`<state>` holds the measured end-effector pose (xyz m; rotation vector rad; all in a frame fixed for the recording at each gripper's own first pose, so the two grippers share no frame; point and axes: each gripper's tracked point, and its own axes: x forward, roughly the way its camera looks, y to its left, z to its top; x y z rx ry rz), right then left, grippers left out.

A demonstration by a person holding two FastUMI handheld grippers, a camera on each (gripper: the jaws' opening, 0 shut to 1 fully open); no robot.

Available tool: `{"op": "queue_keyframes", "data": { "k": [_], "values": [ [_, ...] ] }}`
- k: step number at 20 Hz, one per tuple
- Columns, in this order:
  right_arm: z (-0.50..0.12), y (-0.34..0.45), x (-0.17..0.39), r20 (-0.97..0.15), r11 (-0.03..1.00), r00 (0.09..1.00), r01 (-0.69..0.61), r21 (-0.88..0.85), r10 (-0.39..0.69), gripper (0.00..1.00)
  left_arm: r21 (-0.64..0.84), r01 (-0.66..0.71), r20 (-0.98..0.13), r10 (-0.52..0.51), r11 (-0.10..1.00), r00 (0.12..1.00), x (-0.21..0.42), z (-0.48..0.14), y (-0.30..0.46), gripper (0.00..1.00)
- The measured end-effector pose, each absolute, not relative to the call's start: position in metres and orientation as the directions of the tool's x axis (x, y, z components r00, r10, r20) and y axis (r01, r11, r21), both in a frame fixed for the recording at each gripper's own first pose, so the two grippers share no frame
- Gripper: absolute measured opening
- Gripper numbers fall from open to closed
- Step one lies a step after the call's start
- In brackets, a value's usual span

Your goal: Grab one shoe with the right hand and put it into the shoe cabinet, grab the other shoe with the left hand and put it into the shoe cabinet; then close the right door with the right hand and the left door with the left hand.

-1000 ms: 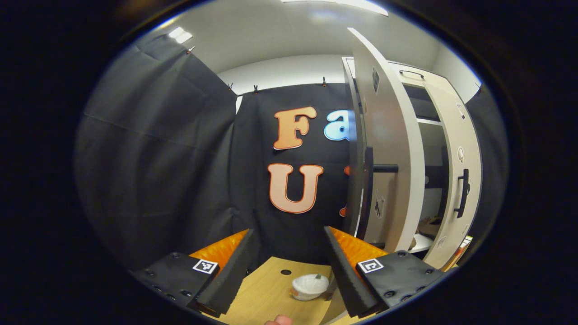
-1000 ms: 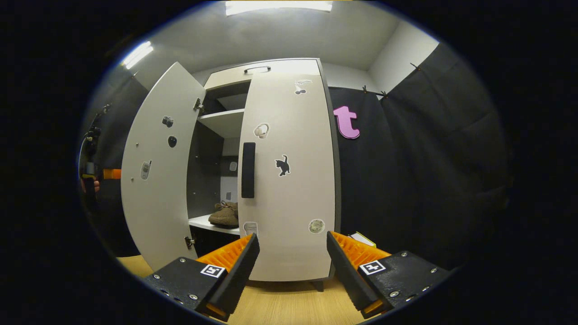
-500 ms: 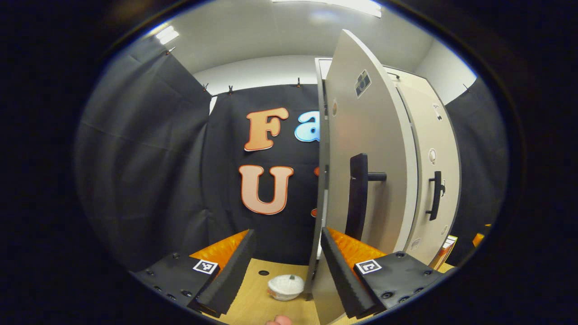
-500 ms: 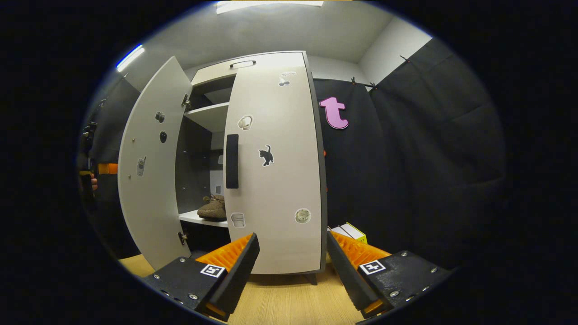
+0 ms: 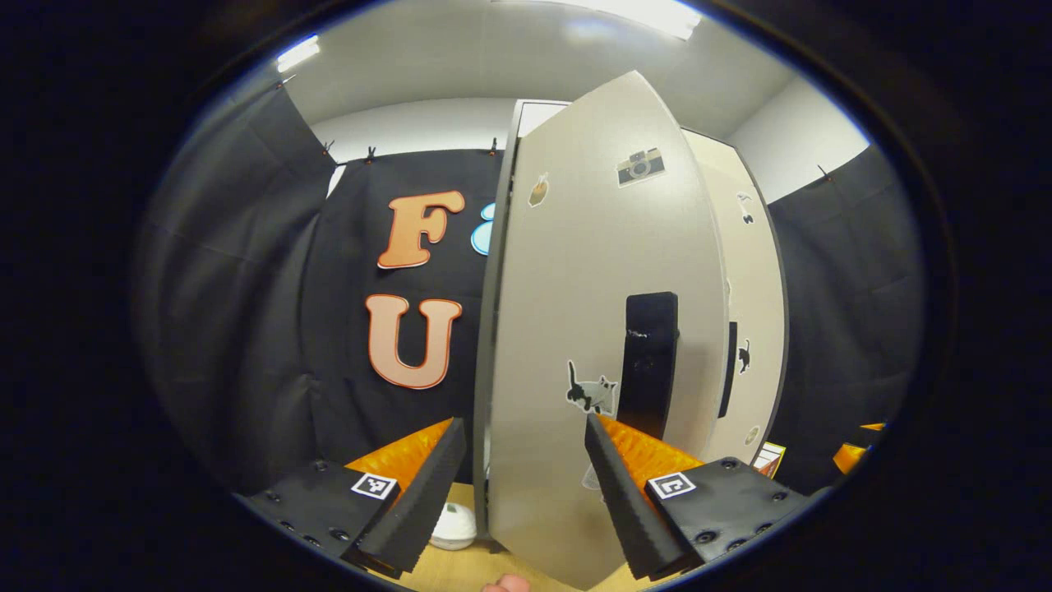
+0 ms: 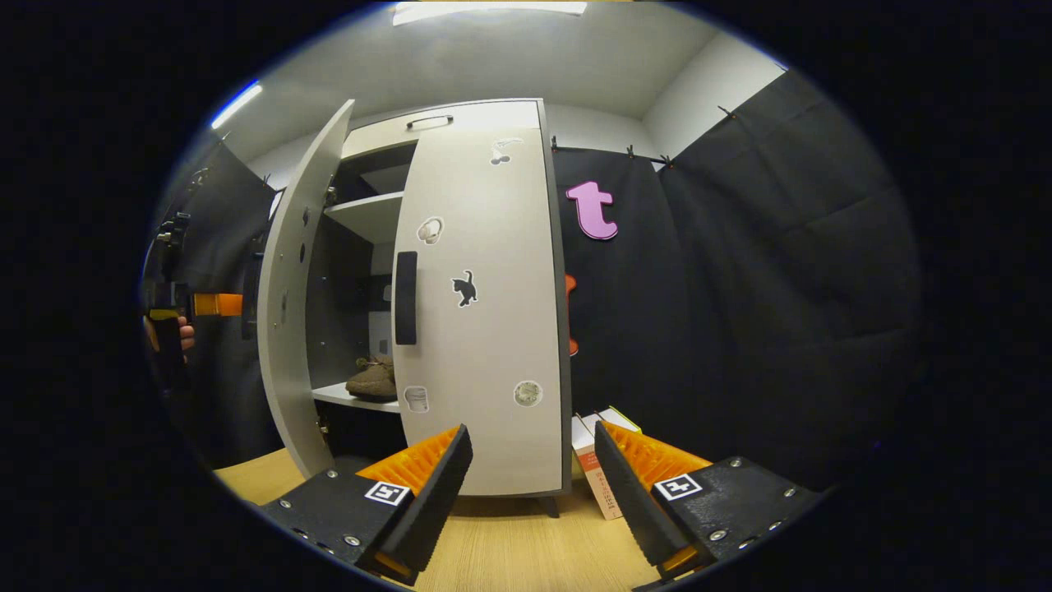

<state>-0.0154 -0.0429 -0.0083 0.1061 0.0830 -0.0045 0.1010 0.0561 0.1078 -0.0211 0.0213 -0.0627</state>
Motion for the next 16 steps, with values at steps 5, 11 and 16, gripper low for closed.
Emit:
{"op": "queue_keyframes", "data": {
  "k": [5,11,16],
  "values": [
    [-0.008,-0.061,-0.027,-0.092,0.994,0.995,0.057,0.096,-0.048,0.93,-0.035,0.166,-0.019,-0.167,0.985,0.986,0.114,0.107,0.008,0.96],
    [-0.005,-0.083,-0.038,-0.095,0.989,0.99,0.111,0.094,-0.102,0.93,-0.044,0.193,-0.051,-0.195,0.98,0.979,0.139,0.089,-0.02,0.93],
    [-0.003,-0.101,-0.047,-0.096,0.983,0.984,0.158,0.092,-0.149,0.93,-0.034,0.202,-0.049,-0.203,0.979,0.978,0.157,0.088,-0.03,0.96]
  ]
}}
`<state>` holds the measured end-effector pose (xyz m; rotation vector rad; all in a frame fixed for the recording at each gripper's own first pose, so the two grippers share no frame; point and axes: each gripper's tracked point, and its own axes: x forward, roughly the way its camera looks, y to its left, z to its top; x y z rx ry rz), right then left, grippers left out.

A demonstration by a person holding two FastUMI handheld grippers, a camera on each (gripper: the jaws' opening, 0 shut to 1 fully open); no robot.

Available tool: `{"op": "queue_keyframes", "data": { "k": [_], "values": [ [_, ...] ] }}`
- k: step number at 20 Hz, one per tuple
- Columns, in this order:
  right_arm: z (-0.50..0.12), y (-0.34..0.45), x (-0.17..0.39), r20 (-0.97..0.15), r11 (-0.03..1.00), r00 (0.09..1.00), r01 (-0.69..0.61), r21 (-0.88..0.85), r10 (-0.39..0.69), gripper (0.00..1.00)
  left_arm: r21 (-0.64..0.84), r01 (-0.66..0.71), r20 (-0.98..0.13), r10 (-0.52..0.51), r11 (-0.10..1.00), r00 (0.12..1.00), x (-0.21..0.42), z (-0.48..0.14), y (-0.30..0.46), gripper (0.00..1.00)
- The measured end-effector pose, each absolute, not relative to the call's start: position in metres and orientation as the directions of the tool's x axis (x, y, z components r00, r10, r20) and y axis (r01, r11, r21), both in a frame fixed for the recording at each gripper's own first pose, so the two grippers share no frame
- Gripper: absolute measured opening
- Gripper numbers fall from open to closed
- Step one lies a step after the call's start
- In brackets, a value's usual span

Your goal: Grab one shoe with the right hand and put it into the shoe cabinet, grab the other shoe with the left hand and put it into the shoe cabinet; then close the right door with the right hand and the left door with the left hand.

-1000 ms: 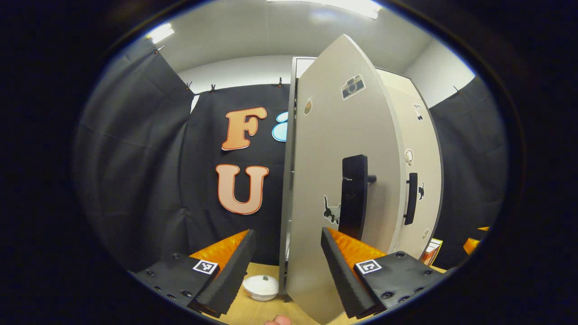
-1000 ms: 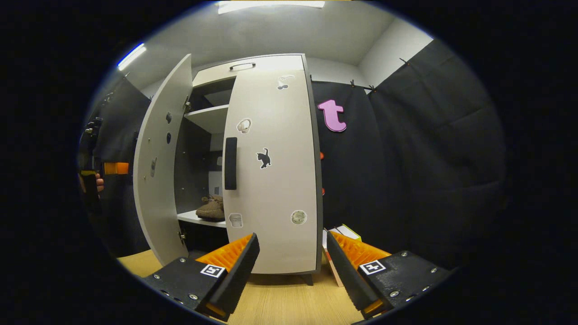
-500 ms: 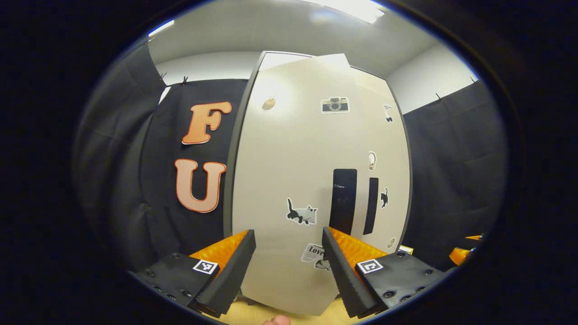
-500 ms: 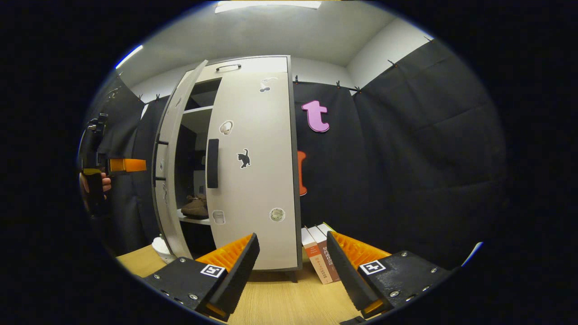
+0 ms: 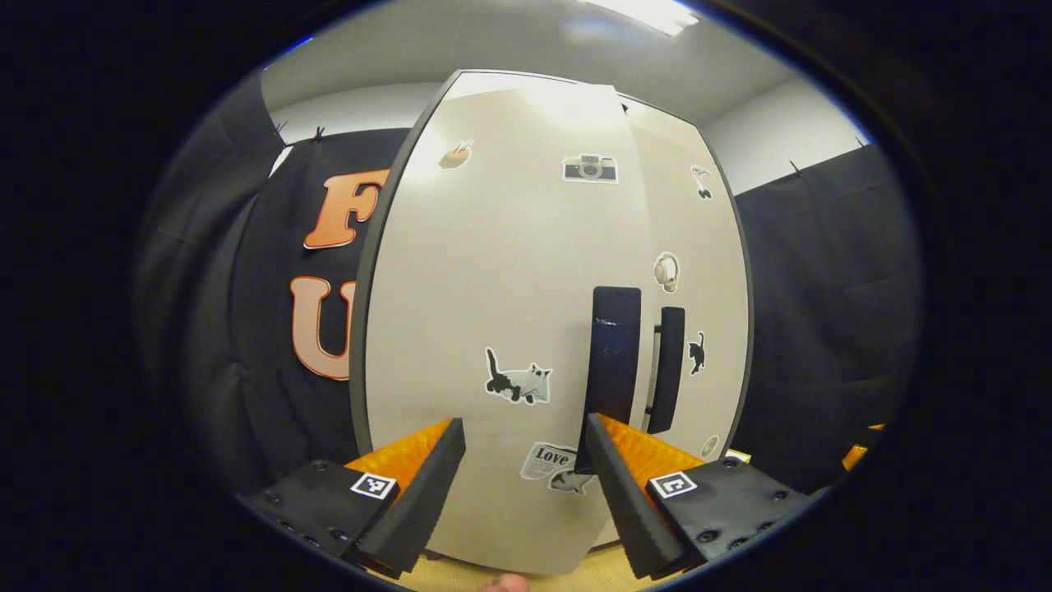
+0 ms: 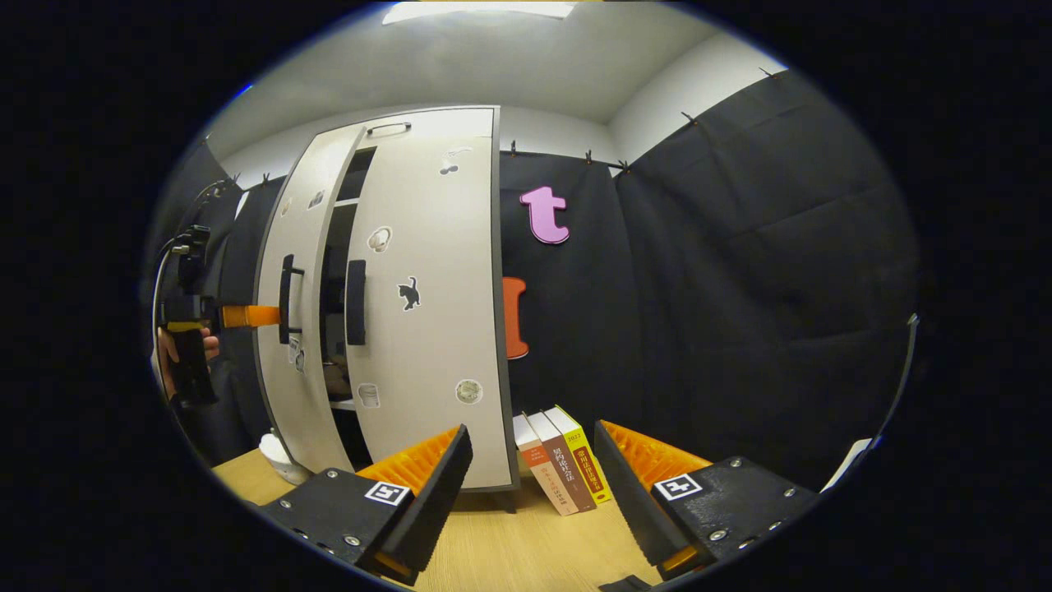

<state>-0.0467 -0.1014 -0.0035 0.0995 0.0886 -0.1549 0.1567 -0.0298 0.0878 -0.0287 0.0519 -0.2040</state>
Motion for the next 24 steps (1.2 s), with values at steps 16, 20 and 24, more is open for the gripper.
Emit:
{"op": "queue_keyframes", "data": {
  "k": [16,20,24],
  "values": [
    [0.001,-0.108,-0.051,-0.095,0.983,0.984,0.16,0.086,-0.152,0.92,-0.059,0.194,-0.064,-0.198,0.979,0.978,0.173,0.084,-0.045,0.96],
    [-0.003,-0.089,-0.039,-0.103,0.99,0.99,0.104,0.095,-0.094,0.92,-0.037,0.179,-0.021,-0.179,0.983,0.984,0.141,0.104,-0.031,0.96],
    [0.0,-0.064,-0.028,-0.086,0.992,0.996,0.029,0.123,-0.018,0.92,0.006,0.112,0.007,-0.112,0.994,0.994,0.086,0.113,-0.002,0.96]
  ]
}}
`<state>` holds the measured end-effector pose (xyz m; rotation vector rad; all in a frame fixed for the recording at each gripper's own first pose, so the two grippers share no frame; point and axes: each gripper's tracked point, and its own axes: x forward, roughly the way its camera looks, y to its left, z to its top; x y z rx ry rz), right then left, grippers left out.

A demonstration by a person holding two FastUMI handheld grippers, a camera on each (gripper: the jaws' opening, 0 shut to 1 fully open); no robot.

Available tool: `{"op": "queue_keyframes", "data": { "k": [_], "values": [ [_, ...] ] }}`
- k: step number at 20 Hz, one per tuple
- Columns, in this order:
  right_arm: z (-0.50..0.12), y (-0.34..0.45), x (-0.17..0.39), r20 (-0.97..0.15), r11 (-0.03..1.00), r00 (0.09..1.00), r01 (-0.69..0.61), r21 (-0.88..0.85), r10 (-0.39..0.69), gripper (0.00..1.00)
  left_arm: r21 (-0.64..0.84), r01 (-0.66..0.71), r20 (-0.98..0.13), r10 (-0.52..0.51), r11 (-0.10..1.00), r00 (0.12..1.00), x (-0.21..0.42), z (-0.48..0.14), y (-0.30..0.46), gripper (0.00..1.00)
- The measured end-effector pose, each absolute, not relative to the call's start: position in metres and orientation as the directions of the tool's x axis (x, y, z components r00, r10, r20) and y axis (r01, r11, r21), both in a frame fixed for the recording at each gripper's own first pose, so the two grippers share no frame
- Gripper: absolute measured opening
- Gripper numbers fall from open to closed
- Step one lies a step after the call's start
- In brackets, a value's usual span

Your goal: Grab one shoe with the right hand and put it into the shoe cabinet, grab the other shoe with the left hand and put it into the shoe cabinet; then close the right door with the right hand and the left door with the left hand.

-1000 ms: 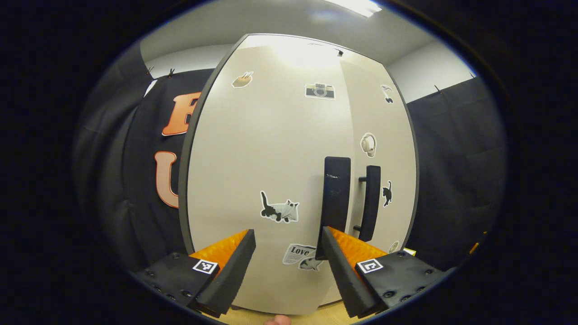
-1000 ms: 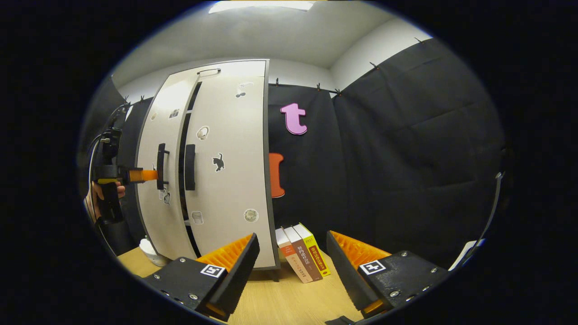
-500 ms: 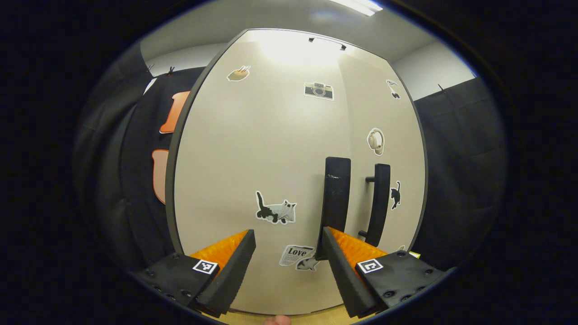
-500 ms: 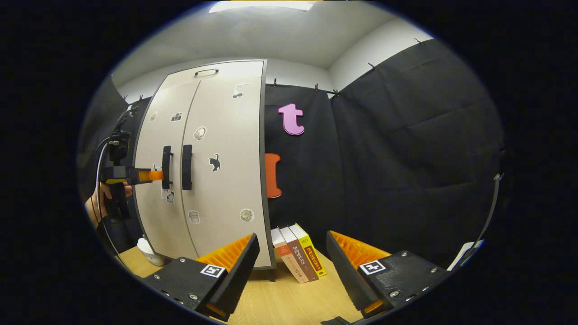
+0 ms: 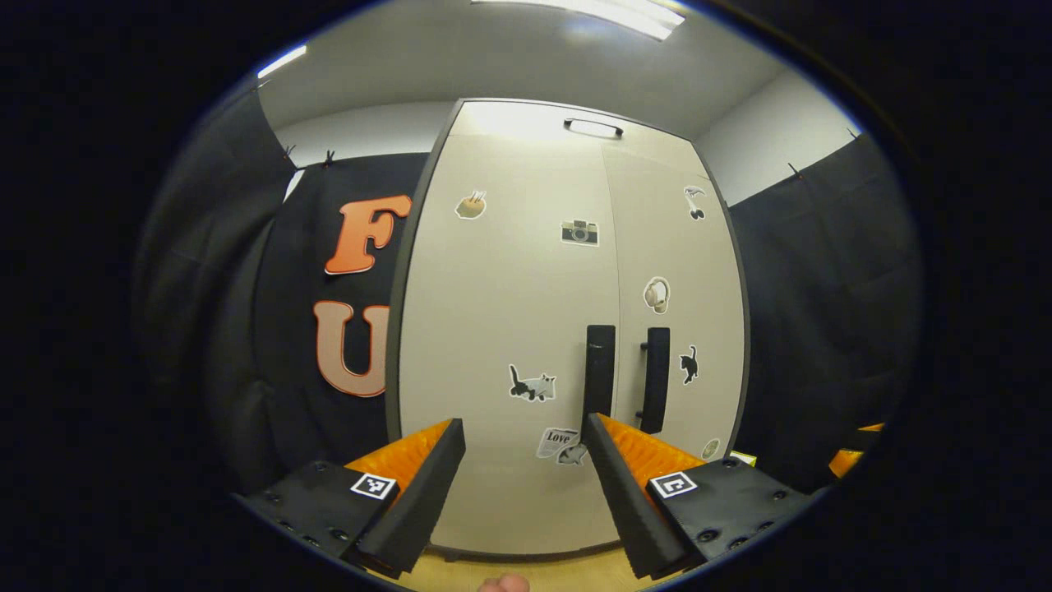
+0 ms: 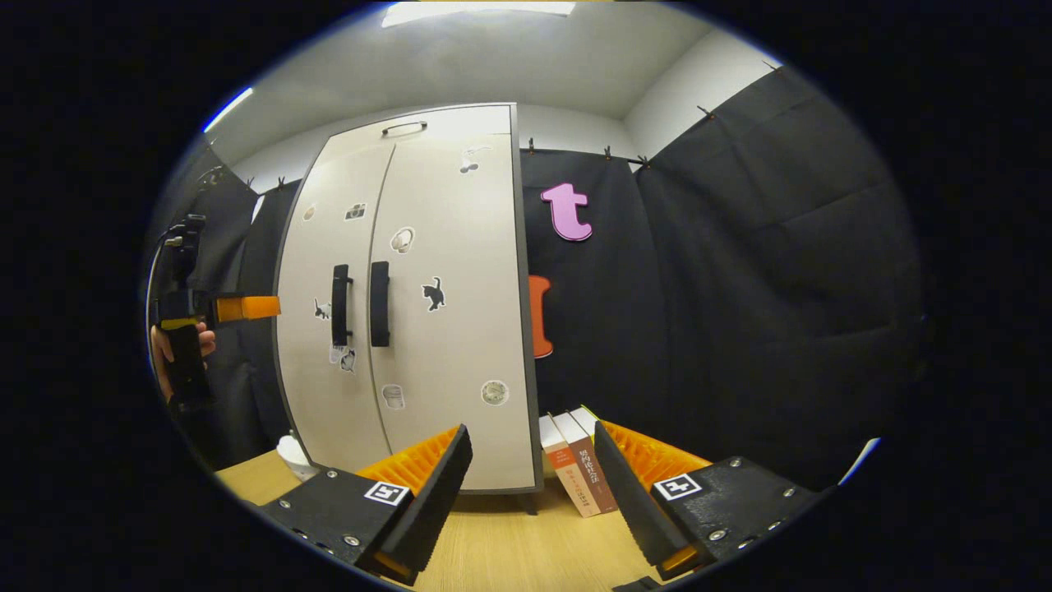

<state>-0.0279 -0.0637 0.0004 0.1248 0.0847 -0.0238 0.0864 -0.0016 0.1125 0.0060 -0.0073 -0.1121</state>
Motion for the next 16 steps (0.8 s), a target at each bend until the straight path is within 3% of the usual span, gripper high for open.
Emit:
{"op": "queue_keyframes", "data": {
  "k": [10,11,12,16],
  "values": [
    [-0.012,-0.023,-0.023,-0.102,0.988,0.991,-0.069,0.141,0.084,0.92,-0.006,-0.034,-0.05,0.034,0.999,0.998,-0.006,0.04,0.041,0.96],
    [-0.014,-0.021,-0.025,-0.103,0.987,0.991,-0.066,0.144,0.081,0.97,-0.005,-0.046,-0.053,0.046,0.999,0.998,-0.013,0.031,0.042,0.96],
    [-0.017,-0.02,-0.026,-0.105,0.987,0.991,-0.064,0.148,0.08,0.92,-0.003,-0.056,-0.051,0.055,0.998,0.997,-0.02,0.024,0.042,0.96],
    [-0.025,-0.014,-0.031,-0.117,0.986,0.99,-0.065,0.153,0.084,0.93,-0.005,-0.044,-0.039,0.044,0.999,0.998,-0.036,0.011,0.032,0.96]
  ]
}}
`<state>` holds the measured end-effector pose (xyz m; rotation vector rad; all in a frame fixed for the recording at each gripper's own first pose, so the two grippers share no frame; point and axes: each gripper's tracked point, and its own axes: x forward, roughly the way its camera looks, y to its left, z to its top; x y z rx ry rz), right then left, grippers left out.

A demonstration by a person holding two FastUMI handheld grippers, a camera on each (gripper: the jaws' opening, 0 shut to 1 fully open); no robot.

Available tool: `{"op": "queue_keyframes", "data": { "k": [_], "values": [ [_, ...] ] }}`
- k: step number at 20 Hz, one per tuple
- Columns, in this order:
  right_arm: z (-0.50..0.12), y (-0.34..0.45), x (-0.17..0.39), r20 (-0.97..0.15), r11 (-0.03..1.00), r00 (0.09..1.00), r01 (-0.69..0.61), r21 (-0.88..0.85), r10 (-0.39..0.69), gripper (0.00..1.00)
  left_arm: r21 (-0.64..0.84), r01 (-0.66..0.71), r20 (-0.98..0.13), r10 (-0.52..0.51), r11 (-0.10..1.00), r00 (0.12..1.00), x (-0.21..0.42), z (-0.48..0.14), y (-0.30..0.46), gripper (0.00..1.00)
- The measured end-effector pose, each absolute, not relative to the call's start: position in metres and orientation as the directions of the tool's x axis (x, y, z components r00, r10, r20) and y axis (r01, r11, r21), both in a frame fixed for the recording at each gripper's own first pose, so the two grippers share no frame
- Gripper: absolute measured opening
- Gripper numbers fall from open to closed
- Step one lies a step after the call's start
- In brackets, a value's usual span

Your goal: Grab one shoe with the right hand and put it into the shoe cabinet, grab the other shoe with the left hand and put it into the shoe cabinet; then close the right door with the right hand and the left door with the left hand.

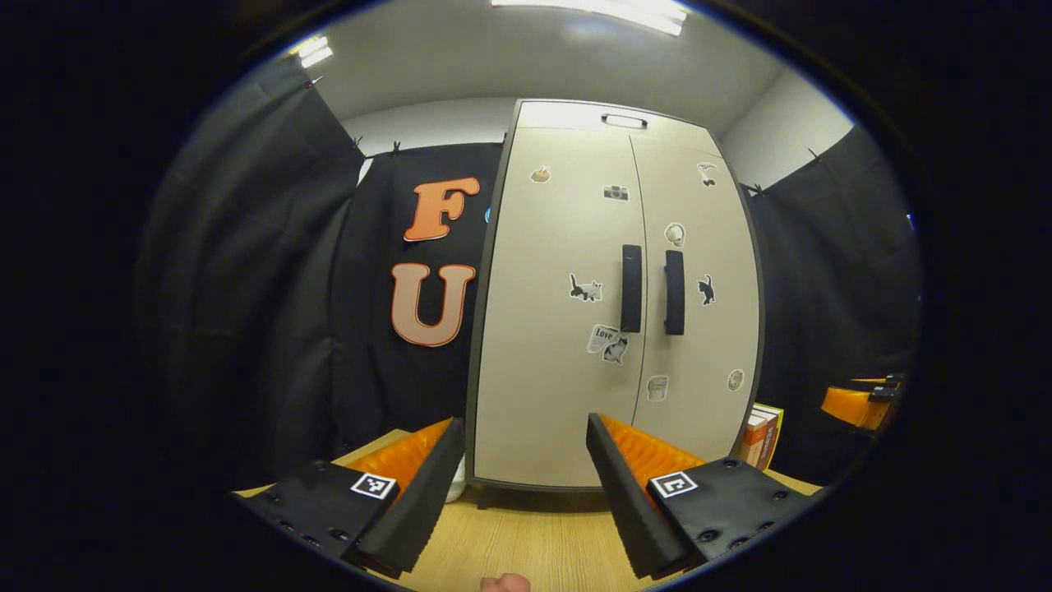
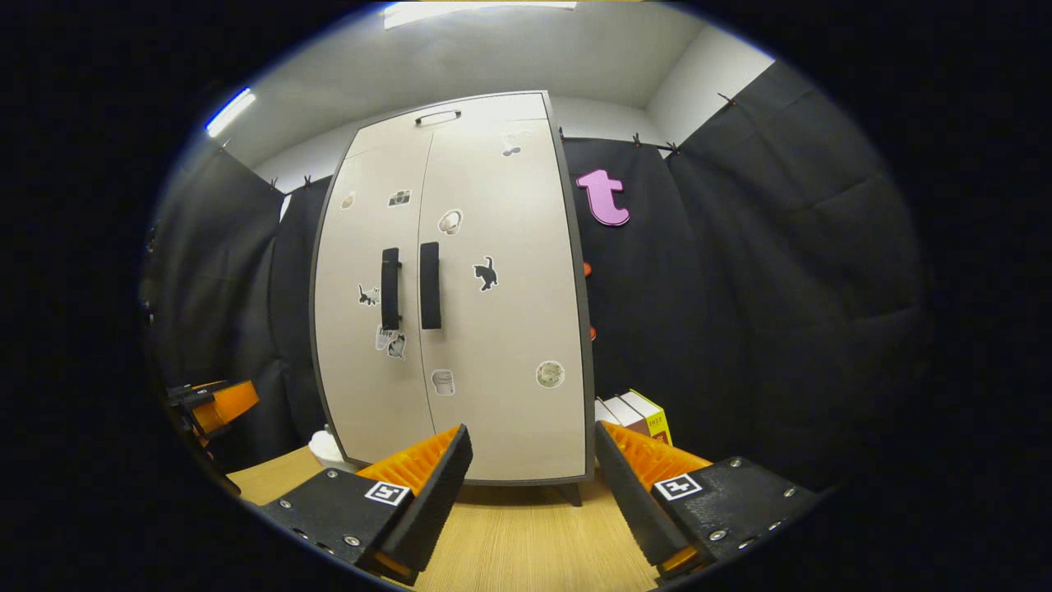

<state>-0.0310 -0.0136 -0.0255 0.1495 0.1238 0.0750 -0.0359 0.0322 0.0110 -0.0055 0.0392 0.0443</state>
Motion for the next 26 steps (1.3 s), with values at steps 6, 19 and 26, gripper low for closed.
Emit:
{"op": "queue_keyframes", "data": {
  "k": [6,19,26],
  "values": [
    [-0.026,-0.016,-0.033,-0.113,0.987,0.991,-0.051,0.155,0.069,0.92,-0.015,-0.008,-0.034,0.007,1.0,0.999,-0.03,0.013,0.018,0.97],
    [-0.027,-0.021,-0.034,-0.117,0.986,0.991,-0.038,0.164,0.058,0.93,-0.031,-0.023,-0.049,0.022,0.999,0.999,-0.031,0.008,0.021,0.99],
    [-0.029,-0.02,-0.036,-0.126,0.985,0.99,-0.037,0.167,0.059,0.93,-0.034,-0.023,-0.062,0.02,0.999,0.998,-0.032,0.004,0.023,0.96]
  ]
}}
